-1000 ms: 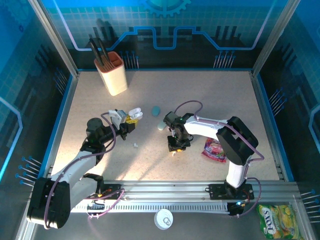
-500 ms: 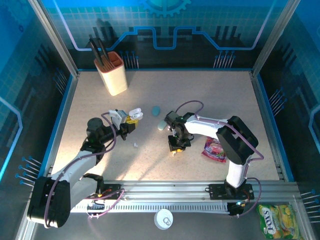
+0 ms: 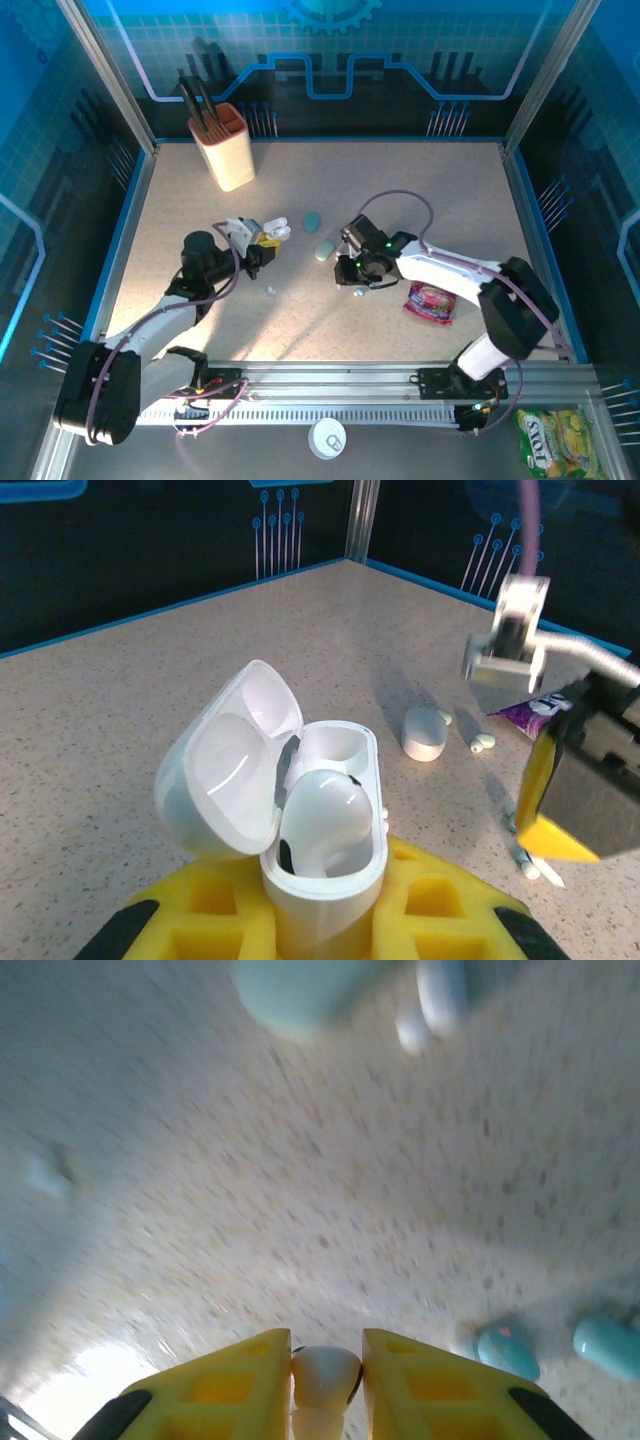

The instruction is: Insert the wireless bluetooth earbuds into the charging case

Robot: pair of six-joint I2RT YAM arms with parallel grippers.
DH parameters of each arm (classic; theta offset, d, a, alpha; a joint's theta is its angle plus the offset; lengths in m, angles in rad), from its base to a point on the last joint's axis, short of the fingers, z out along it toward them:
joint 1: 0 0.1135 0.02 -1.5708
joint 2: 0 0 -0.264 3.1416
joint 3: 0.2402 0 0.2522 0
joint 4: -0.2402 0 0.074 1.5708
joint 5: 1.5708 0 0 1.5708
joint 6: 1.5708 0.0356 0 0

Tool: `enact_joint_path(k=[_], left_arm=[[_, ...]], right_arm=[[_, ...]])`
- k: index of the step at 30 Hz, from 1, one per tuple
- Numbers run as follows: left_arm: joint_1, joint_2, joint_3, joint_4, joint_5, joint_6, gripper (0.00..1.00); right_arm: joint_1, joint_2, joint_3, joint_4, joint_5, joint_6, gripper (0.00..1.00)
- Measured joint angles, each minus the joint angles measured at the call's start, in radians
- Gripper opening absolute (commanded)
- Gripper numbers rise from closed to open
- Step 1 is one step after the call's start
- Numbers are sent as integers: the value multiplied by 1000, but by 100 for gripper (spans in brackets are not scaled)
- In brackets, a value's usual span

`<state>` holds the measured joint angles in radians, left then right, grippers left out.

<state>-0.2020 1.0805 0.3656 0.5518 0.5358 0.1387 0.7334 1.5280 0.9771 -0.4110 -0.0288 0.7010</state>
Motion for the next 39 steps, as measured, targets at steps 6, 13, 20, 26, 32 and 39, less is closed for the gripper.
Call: enact_joint_path(k=[6, 13, 20, 26, 32, 39], left_arm=[[-75, 74, 48, -9, -20, -2, 1], [-141, 166, 93, -9, -23, -8, 0], [-156, 190, 107, -3, -19, -9, 0], [-158, 196, 118, 3, -16, -9, 1], [-158, 202, 118, 14, -16, -10, 1], [-158, 205, 118, 34, -17, -29, 1]], right_arm=[[0, -126, -31, 205, 98, -69, 24], [4, -168, -28, 347, 156, -198, 24], [21, -142, 32, 402, 159, -271, 24], [45, -87, 82, 433, 155, -296, 23], [64, -45, 87, 435, 152, -299, 23], [65, -37, 87, 440, 154, -299, 23]])
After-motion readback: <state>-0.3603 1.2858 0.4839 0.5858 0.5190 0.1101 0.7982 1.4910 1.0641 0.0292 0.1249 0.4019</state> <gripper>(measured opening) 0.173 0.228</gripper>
